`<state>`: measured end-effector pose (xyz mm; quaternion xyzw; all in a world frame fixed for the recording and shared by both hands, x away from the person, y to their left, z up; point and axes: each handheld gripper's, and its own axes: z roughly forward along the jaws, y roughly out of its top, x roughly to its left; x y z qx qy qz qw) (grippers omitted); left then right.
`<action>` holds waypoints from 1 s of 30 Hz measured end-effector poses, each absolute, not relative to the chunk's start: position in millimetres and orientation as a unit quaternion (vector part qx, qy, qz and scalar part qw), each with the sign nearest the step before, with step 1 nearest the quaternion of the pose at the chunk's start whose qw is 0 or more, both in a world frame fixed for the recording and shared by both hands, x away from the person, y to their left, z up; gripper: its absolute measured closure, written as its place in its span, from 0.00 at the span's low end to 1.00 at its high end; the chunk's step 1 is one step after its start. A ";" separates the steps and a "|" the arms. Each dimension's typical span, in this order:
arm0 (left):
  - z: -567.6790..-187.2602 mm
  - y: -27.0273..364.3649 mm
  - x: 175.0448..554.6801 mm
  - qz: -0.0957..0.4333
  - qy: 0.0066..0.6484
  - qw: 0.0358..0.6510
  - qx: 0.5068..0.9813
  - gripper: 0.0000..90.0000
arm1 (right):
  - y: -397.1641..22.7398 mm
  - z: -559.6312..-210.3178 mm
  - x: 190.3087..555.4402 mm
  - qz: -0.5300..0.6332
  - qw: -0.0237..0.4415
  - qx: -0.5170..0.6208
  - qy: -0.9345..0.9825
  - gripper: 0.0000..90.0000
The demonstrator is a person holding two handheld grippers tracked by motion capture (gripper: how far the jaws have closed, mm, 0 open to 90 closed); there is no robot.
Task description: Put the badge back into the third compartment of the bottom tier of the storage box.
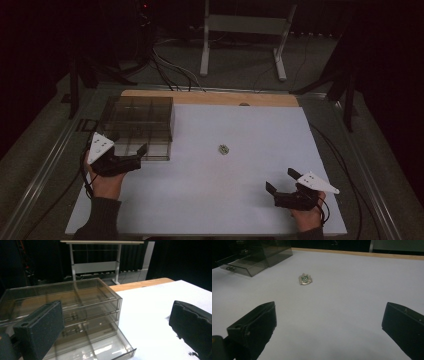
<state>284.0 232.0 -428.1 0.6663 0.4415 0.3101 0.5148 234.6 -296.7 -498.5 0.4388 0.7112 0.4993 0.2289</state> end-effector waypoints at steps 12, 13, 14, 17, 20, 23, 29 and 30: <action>-427.8 210.5 306.0 0.295 0.435 0.521 0.673 0.00 | -296.6 -498.6 234.7 0.499 0.231 0.439 0.711 0.00; -427.8 209.0 307.5 0.293 0.434 0.521 0.674 0.00 | -296.6 -498.6 234.8 0.498 0.232 0.439 0.711 0.00; -427.8 209.0 307.5 0.293 0.434 0.521 0.674 0.00 | -296.6 -498.6 234.8 0.498 0.232 0.439 0.711 0.00; -428.4 203.4 312.2 0.291 0.432 0.521 0.677 0.00 | -296.7 -498.4 234.7 0.498 0.232 0.439 0.711 0.00; -429.2 198.1 316.1 0.290 0.430 0.520 0.679 0.00 | -296.9 -498.4 234.8 0.498 0.232 0.439 0.711 0.00; -430.8 191.6 320.7 0.286 0.429 0.522 0.680 0.00 | -296.7 -498.5 234.7 0.497 0.232 0.439 0.711 0.00; -433.8 181.4 329.0 0.279 0.428 0.526 0.680 0.01 | -296.9 -498.2 234.5 0.498 0.232 0.439 0.711 0.00; -434.4 179.5 330.2 0.278 0.426 0.525 0.682 0.00 | -297.0 -498.2 234.5 0.499 0.232 0.439 0.710 0.00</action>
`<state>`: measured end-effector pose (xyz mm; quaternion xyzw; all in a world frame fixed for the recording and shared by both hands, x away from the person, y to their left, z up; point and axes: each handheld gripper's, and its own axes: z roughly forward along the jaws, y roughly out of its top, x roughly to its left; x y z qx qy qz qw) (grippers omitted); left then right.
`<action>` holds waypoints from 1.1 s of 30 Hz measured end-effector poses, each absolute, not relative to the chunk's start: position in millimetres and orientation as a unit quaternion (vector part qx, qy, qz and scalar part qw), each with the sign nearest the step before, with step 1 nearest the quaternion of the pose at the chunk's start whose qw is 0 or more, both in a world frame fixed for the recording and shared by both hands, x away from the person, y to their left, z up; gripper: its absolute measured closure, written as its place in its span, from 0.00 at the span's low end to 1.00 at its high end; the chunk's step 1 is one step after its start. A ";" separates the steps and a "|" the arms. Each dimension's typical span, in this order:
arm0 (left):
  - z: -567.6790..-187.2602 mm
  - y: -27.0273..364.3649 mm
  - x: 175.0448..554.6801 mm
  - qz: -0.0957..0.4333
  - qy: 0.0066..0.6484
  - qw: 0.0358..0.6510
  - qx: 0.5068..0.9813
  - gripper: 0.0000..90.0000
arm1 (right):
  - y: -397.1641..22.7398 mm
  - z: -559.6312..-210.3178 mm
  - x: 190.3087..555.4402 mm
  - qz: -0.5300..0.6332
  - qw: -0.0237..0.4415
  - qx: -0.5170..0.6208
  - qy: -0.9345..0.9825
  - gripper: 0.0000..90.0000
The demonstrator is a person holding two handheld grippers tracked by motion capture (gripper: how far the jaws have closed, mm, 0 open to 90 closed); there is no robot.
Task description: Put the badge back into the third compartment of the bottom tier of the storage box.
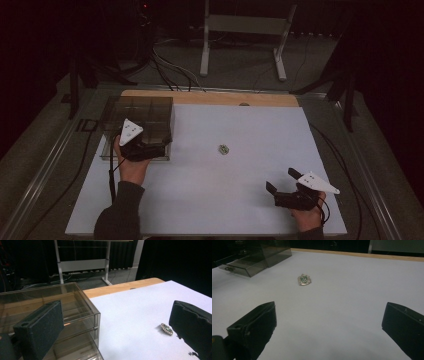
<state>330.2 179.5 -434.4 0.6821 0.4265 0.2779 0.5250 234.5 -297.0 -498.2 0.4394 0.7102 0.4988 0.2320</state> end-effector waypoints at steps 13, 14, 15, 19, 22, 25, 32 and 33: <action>-442.2 158.6 345.4 0.267 0.422 0.519 0.694 0.01 | -296.3 -497.8 234.3 0.498 0.234 0.437 0.712 0.00; -443.2 156.7 346.9 0.267 0.422 0.517 0.695 0.01 | -296.3 -497.8 234.3 0.498 0.234 0.437 0.712 0.00; -443.2 156.7 346.9 0.267 0.422 0.517 0.695 0.01 | -296.3 -497.8 234.3 0.498 0.234 0.437 0.712 0.00; -447.4 148.9 353.6 0.267 0.420 0.516 0.697 0.01 | -296.8 -497.9 234.6 0.498 0.234 0.438 0.711 0.00; -449.5 143.9 357.0 0.269 0.416 0.512 0.701 0.01 | -296.8 -497.7 234.4 0.498 0.235 0.437 0.711 0.00; -451.6 139.1 359.6 0.271 0.413 0.511 0.703 0.01 | -296.9 -497.7 234.4 0.498 0.235 0.436 0.712 0.00; -458.2 129.1 365.3 0.265 0.407 0.511 0.709 0.01 | -297.0 -497.6 234.4 0.498 0.235 0.435 0.712 0.00; -459.2 127.5 366.0 0.263 0.406 0.511 0.710 0.01 | -296.9 -497.6 234.4 0.498 0.235 0.435 0.712 0.00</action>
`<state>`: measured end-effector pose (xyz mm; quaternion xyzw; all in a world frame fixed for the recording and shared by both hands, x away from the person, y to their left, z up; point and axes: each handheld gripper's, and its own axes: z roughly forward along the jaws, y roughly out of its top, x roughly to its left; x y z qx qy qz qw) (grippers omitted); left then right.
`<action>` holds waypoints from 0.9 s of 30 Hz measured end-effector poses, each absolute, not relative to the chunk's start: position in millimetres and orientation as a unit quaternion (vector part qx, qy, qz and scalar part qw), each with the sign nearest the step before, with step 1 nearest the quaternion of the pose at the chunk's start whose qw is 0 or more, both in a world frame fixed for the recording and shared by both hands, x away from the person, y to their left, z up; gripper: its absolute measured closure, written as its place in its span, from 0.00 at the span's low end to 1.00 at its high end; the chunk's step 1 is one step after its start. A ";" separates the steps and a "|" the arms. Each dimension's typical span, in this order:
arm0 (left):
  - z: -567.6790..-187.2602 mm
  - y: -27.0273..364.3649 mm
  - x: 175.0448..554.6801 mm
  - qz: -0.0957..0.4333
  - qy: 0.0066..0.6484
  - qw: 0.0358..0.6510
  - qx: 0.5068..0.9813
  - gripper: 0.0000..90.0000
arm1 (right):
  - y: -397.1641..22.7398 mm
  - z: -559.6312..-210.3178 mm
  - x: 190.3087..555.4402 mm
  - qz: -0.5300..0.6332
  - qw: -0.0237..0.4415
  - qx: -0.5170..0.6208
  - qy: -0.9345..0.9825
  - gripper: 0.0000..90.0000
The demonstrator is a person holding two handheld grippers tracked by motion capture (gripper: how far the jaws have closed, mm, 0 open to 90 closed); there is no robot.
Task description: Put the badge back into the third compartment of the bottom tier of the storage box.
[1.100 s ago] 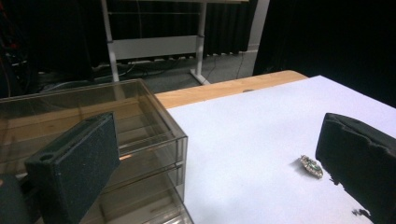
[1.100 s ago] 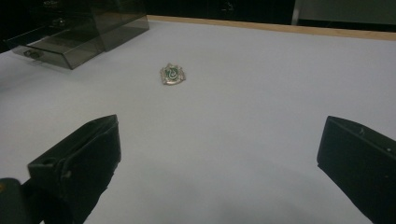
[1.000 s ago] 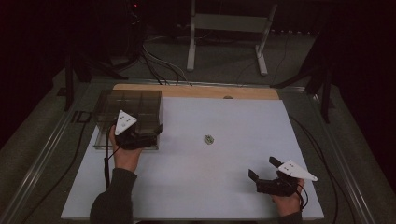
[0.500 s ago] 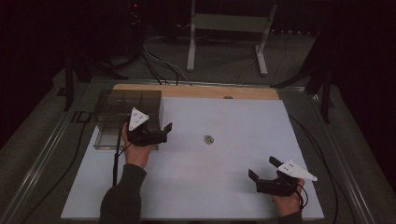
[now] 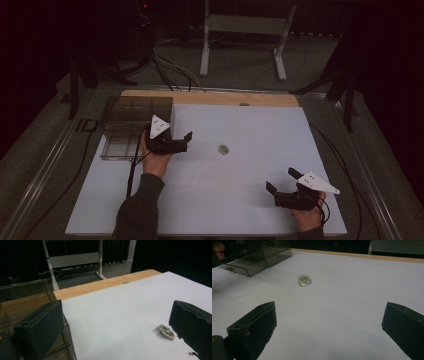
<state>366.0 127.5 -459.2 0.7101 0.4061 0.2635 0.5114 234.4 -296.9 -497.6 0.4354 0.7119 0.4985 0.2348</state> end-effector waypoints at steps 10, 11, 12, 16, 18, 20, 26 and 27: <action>-469.2 107.2 374.3 0.244 0.395 0.506 0.727 0.01 | -296.1 -497.8 234.7 0.498 0.235 0.433 0.713 0.00; -469.2 107.2 374.3 0.244 0.395 0.506 0.727 0.01 | -296.1 -497.8 234.7 0.498 0.235 0.433 0.713 0.00; -469.2 107.2 374.3 0.244 0.395 0.506 0.727 0.01 | -296.1 -497.8 234.7 0.498 0.235 0.433 0.713 0.00; -473.6 94.3 378.4 0.237 0.390 0.504 0.733 0.01 | -296.2 -497.8 234.8 0.499 0.234 0.433 0.713 0.00; -474.6 91.9 379.1 0.235 0.390 0.503 0.734 0.01 | -296.1 -497.7 234.7 0.499 0.234 0.433 0.713 0.00; -478.9 82.9 382.1 0.226 0.391 0.502 0.738 0.01 | -296.1 -497.7 234.6 0.499 0.234 0.433 0.713 0.00; -482.4 71.7 386.8 0.220 0.388 0.499 0.743 0.01 | -296.2 -497.7 234.7 0.499 0.234 0.432 0.713 0.00; -482.9 69.5 387.8 0.218 0.388 0.499 0.744 0.01 | -296.2 -497.7 234.8 0.499 0.234 0.432 0.713 0.00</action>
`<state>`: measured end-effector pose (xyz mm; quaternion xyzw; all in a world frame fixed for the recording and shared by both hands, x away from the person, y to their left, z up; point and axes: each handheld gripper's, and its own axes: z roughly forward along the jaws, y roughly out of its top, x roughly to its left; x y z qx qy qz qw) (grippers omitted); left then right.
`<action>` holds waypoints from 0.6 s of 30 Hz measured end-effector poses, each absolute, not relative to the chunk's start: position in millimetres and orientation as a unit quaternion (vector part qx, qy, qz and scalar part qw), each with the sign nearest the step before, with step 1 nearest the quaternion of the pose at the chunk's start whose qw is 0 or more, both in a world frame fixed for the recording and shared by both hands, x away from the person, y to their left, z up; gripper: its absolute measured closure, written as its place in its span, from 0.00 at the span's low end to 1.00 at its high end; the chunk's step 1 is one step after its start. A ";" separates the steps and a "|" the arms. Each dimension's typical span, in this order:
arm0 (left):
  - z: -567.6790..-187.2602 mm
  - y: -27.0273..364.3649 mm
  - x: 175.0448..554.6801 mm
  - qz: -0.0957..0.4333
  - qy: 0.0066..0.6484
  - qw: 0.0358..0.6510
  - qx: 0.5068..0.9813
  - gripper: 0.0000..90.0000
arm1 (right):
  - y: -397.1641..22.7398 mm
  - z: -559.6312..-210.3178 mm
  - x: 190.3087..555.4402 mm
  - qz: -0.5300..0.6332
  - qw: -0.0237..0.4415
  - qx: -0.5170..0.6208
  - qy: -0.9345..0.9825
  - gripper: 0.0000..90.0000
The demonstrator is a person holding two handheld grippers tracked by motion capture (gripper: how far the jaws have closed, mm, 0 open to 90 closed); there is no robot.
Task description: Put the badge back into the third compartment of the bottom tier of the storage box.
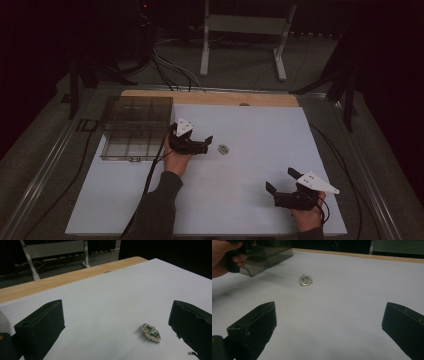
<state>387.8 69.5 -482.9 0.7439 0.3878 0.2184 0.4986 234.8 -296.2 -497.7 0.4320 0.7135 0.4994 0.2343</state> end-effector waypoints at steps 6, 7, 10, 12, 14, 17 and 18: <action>-486.1 57.0 392.3 0.212 0.385 0.495 0.749 0.01 | -296.5 -497.6 234.8 0.500 0.234 0.431 0.714 0.00; -486.7 55.5 393.4 0.212 0.385 0.493 0.751 0.01 | -296.6 -497.6 234.7 0.500 0.234 0.431 0.714 0.00; -488.1 51.5 396.2 0.211 0.386 0.490 0.752 0.01 | -296.6 -497.6 234.7 0.500 0.234 0.431 0.714 0.00; -489.1 49.5 397.6 0.208 0.389 0.490 0.752 0.01 | -296.5 -497.6 234.7 0.500 0.233 0.431 0.714 0.00; -490.4 47.8 398.6 0.207 0.394 0.485 0.753 0.03 | -296.4 -497.6 234.7 0.500 0.233 0.431 0.714 0.00; -493.7 44.8 400.4 0.200 0.401 0.481 0.753 0.04 | -296.2 -497.6 234.6 0.500 0.233 0.431 0.714 0.00; -496.0 42.1 401.5 0.196 0.402 0.477 0.756 0.04 | -296.2 -497.6 234.6 0.501 0.233 0.431 0.714 0.00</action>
